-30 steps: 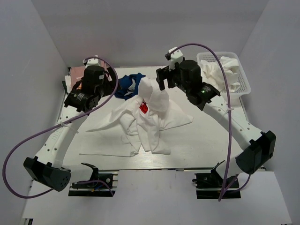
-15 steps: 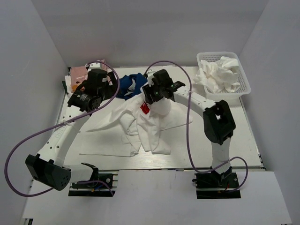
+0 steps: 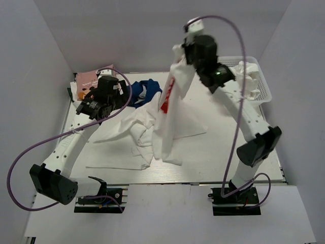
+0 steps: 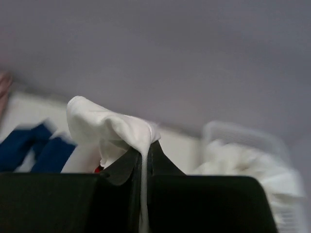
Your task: Fold and stack the t-shirts
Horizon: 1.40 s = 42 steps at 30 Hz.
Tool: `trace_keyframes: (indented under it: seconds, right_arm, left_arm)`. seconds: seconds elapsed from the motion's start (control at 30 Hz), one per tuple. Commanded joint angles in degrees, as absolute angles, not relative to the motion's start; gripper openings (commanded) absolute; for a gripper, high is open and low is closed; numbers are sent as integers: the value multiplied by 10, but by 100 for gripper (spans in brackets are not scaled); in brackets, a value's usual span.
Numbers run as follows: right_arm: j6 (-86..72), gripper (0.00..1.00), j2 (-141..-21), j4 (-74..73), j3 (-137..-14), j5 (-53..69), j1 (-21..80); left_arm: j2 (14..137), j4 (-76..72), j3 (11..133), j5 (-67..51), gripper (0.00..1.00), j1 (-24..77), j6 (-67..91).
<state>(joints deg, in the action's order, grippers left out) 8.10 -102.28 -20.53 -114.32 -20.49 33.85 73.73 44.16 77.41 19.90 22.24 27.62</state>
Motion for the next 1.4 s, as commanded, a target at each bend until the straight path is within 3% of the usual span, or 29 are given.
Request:
trace_keyframes:
  seconds: [0.0,0.23,0.47,0.87,1.03,1.17,1.2,1.23,1.3,1.33,1.37]
  right_arm:
    - [239,0,-975,-13,-1217,-433,288]
    - [437,0,-1020,254,-1328,-482,210]
    - [389,0,-1026,358,-1321,-374,102]
    - [214,0,-1066,236,-1062,-182,7]
    - [120,0,-1092,156,-974,-185,-28]
    - [69,0,-1177,1,-1042,-136,-40]
    - [62,4,-1216,-90,-1059,-139,-42]
    - [42,19,-1228,-114,-1077,-140,-41]
    - [34,37,-1237,-174,-1149,-125,-39]
    - [37,81,-1230,-184,-1170,-112,-37]
    - [41,90,-1219,-187,-1182,-96,-34]
  left_arm:
    - [717,434,755,192,100,223,271]
    - [718,453,749,186,100,223,271]
    - [752,466,761,181,100,223,265]
    - [793,454,761,150,100,223,265]
    - [816,460,761,140,100,229,265]
    - [827,466,756,128,100,229,265]
    - [827,466,756,127,100,229,265]
    - [832,466,750,121,100,229,271]
    - [832,466,750,114,100,229,271]
    - [832,471,750,109,100,229,271]
    - [838,471,760,109,100,229,271]
